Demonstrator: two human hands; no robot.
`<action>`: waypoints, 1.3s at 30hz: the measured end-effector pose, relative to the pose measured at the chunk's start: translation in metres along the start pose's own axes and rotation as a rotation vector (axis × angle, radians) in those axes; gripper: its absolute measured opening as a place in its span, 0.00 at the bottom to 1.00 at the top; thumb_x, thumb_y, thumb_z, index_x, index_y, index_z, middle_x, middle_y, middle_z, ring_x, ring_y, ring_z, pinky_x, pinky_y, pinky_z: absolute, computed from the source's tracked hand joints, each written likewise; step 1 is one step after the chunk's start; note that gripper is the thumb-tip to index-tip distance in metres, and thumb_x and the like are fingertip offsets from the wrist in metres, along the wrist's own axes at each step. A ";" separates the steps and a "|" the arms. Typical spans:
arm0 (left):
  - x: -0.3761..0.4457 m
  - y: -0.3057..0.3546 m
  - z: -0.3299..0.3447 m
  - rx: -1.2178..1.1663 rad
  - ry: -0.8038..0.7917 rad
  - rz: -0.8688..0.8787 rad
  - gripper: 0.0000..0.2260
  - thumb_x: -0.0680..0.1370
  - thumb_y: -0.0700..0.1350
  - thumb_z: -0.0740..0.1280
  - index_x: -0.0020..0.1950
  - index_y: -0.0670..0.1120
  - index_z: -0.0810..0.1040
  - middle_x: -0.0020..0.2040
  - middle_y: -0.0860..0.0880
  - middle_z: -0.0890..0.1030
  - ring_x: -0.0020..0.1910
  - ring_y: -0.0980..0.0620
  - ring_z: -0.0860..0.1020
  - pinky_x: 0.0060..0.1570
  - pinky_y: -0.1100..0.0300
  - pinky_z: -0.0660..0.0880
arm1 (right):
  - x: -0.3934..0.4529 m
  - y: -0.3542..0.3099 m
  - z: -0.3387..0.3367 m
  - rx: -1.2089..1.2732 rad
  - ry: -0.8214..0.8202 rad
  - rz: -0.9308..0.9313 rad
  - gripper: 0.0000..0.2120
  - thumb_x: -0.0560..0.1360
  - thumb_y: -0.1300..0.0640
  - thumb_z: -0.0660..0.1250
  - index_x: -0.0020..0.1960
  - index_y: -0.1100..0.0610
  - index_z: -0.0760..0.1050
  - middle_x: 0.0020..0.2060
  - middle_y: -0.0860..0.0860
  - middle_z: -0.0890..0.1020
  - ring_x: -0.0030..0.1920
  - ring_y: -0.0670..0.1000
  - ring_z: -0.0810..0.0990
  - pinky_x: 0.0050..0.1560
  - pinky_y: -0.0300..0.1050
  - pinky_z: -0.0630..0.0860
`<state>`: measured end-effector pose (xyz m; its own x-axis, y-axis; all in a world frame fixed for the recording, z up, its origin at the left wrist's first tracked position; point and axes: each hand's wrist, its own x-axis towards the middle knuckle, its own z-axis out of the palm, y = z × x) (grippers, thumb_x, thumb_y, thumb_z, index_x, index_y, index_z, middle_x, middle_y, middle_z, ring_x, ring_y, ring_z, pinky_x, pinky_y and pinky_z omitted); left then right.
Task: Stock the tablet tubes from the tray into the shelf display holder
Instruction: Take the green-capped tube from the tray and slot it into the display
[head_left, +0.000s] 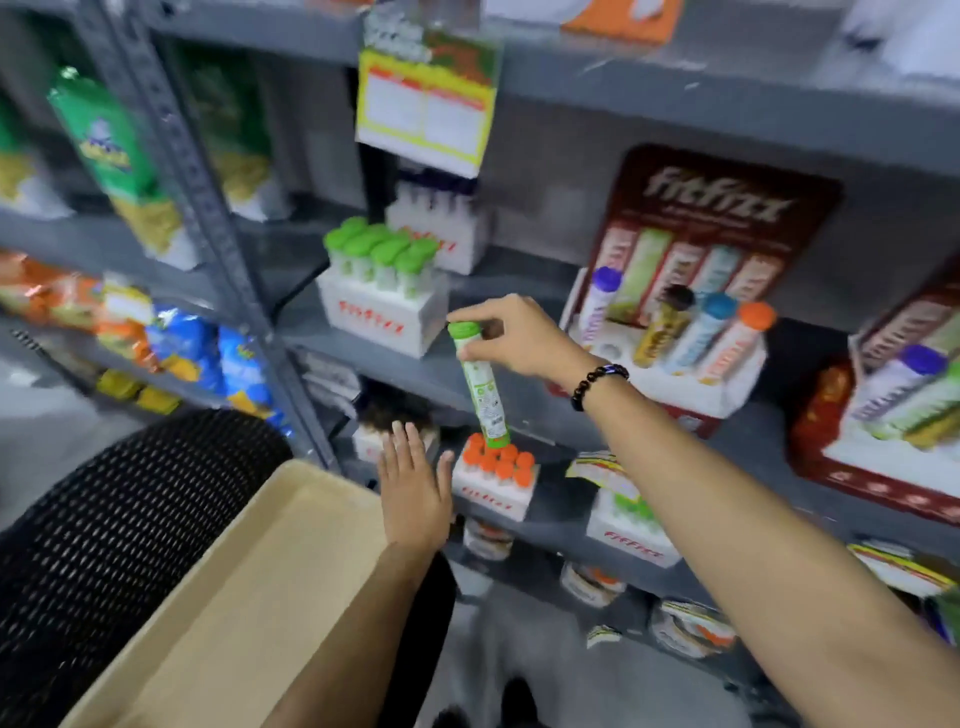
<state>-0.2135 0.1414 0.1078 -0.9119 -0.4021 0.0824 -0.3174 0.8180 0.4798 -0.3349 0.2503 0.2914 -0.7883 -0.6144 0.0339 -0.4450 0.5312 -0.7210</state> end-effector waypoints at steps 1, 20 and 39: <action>0.009 0.016 -0.001 -0.032 0.003 0.047 0.41 0.77 0.63 0.34 0.70 0.32 0.62 0.70 0.33 0.65 0.70 0.34 0.62 0.69 0.43 0.59 | -0.007 0.004 -0.018 -0.001 0.040 0.011 0.20 0.67 0.60 0.75 0.59 0.56 0.79 0.43 0.50 0.82 0.35 0.35 0.74 0.38 0.31 0.70; 0.082 0.112 0.045 0.356 -0.284 0.260 0.30 0.80 0.59 0.40 0.76 0.42 0.41 0.77 0.41 0.43 0.75 0.42 0.41 0.74 0.50 0.41 | -0.048 0.037 -0.162 -0.427 0.080 0.241 0.17 0.66 0.51 0.76 0.52 0.54 0.78 0.53 0.52 0.77 0.51 0.52 0.76 0.45 0.45 0.75; 0.084 0.114 0.041 0.400 -0.342 0.259 0.31 0.79 0.60 0.39 0.76 0.43 0.39 0.77 0.41 0.40 0.75 0.42 0.39 0.73 0.49 0.41 | -0.037 0.019 -0.170 -0.491 -0.042 0.436 0.17 0.67 0.69 0.70 0.55 0.59 0.80 0.50 0.57 0.82 0.36 0.47 0.75 0.29 0.36 0.71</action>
<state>-0.3370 0.2183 0.1336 -0.9839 -0.0669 -0.1654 -0.0857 0.9903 0.1094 -0.3866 0.3821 0.3945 -0.9275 -0.2993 -0.2240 -0.2382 0.9350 -0.2628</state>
